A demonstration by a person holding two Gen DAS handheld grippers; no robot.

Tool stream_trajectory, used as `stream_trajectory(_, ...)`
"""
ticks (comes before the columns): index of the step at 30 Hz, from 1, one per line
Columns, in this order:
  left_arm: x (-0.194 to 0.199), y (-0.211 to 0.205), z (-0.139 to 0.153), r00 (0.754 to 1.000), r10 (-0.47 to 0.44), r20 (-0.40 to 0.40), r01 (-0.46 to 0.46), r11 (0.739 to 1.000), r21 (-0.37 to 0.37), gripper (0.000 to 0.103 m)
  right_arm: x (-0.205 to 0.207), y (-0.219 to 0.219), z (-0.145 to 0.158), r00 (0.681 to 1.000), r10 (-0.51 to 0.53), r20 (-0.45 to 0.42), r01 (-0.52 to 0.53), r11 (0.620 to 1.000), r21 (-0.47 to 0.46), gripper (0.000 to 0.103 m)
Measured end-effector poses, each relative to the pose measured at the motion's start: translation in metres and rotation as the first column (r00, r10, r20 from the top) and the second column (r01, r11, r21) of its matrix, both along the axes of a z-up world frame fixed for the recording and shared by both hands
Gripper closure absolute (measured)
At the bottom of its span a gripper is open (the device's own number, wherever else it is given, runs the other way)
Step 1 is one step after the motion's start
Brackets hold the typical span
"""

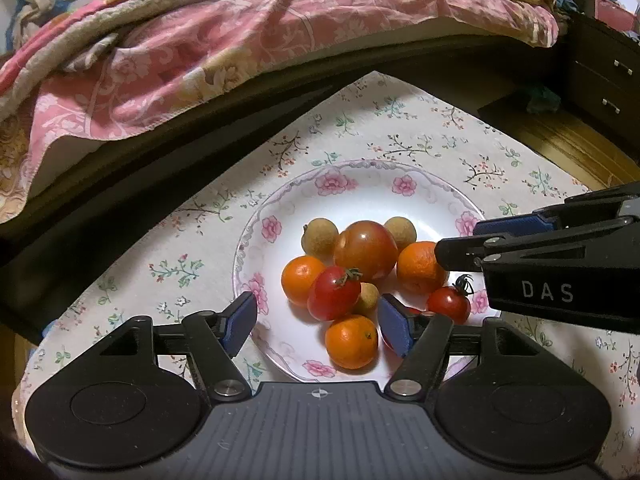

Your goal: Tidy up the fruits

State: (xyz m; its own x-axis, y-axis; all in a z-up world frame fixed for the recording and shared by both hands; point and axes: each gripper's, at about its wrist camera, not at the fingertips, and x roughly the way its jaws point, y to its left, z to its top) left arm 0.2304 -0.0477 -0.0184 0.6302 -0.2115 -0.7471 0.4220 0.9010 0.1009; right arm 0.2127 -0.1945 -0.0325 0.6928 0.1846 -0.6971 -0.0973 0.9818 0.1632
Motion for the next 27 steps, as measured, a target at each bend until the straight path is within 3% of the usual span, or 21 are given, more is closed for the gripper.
stream_trajectory(4,-0.001,0.001,0.002,1.0,0.01,0.011,-0.01,1.0,0.003,0.017,-0.001,-0.001,0.001,1.0,-0.007,0.001,0.007,1.0,0.0,0.07)
stream_trajectory(12,0.002,0.007,0.002,0.998,0.059,0.015,-0.059,0.998,0.009,0.014,-0.003,-0.004,0.004,1.0,-0.018,0.012,0.018,1.0,0.0,0.069)
stream_trajectory(20,0.0,0.009,0.006,0.994,0.098,0.039,-0.098,0.995,0.013,0.0,-0.011,-0.007,0.007,1.0,-0.021,0.018,0.021,1.0,-0.008,0.069)
stream_trajectory(27,-0.006,0.012,0.009,0.989,0.14,0.044,-0.141,0.989,0.043,0.0,-0.035,-0.01,0.013,0.999,-0.039,0.02,0.039,0.999,0.009,0.069)
